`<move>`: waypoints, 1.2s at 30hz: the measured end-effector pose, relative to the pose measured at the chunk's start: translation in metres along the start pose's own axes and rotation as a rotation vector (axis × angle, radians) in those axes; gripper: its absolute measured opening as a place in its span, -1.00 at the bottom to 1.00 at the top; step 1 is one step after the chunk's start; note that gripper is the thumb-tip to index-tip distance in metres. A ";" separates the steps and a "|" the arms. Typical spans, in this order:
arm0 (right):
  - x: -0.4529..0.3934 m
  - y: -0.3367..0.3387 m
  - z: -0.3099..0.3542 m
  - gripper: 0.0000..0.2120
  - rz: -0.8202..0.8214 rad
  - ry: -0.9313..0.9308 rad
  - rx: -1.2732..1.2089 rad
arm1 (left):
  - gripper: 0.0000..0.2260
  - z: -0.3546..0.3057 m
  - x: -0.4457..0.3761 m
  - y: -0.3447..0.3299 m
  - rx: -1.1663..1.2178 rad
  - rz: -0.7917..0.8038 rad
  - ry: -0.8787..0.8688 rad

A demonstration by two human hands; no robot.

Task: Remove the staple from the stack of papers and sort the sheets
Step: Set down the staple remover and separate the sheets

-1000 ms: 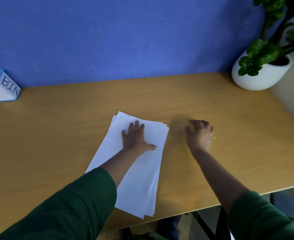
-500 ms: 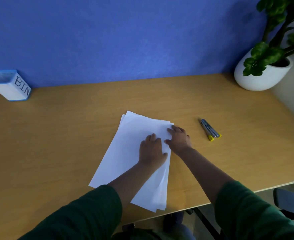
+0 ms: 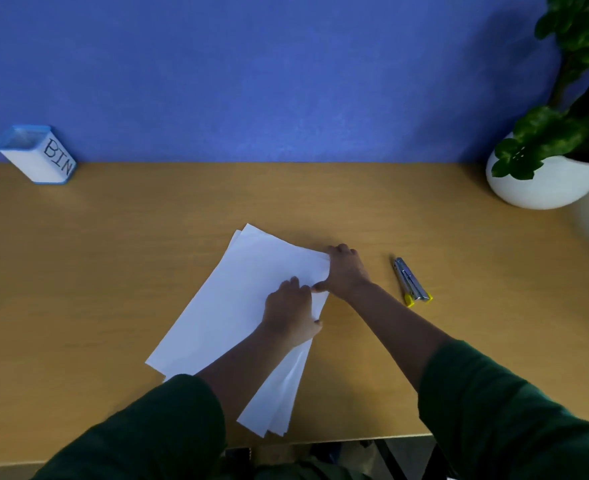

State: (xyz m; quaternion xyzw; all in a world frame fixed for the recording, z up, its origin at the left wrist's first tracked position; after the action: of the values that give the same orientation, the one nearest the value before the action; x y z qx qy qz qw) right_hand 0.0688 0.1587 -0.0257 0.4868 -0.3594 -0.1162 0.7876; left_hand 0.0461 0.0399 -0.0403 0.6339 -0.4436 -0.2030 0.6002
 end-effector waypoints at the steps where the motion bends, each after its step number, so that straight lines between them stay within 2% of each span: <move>1: -0.003 0.003 0.000 -0.21 0.016 0.015 0.023 | -0.42 -0.001 0.000 -0.002 0.004 0.005 0.018; 4: -0.010 0.006 0.003 -0.25 0.037 0.036 0.085 | -0.36 -0.002 0.004 -0.004 0.015 0.010 0.056; 7: -0.014 0.005 0.007 -0.27 0.044 0.047 0.100 | -0.40 -0.002 0.005 -0.001 0.030 -0.022 0.085; 12: -0.019 0.001 0.007 -0.21 0.063 0.029 0.053 | -0.40 -0.002 0.007 0.004 0.039 -0.049 0.149; 18: -0.023 -0.007 0.007 -0.17 0.074 -0.077 -0.062 | -0.43 -0.005 0.009 0.008 0.081 -0.109 0.161; 24: -0.023 -0.006 0.002 -0.23 0.110 -0.100 -0.436 | -0.39 -0.003 0.009 0.004 0.092 -0.124 0.169; 27: -0.021 -0.017 -0.013 -0.31 0.156 -0.136 -0.862 | -0.33 -0.001 0.009 0.002 0.095 -0.142 0.207; 29: -0.017 -0.026 -0.020 -0.37 0.157 -0.193 -1.062 | -0.29 -0.002 0.008 -0.001 0.114 -0.145 0.232; 32: -0.011 -0.035 -0.022 -0.40 0.140 -0.237 -1.222 | -0.26 -0.010 0.000 -0.007 0.160 -0.121 0.241; 36: -0.001 -0.043 -0.018 -0.49 0.197 -0.249 -1.410 | -0.33 -0.013 -0.010 -0.004 0.231 -0.094 0.237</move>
State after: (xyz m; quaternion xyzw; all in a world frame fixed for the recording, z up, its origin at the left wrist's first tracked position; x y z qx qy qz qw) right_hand 0.0880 0.1503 -0.0671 -0.1887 -0.3281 -0.3037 0.8743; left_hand 0.0522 0.0549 -0.0445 0.7383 -0.3597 -0.1024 0.5614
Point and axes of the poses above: each hand's wrist, its own x-axis away from the middle knuckle, its own y-axis out of the back of the hand, z = x × y, the point moved 6 cm from there along -x, towards the middle knuckle, and after that the axes turned 6 degrees about z, right-handed, at the moved point
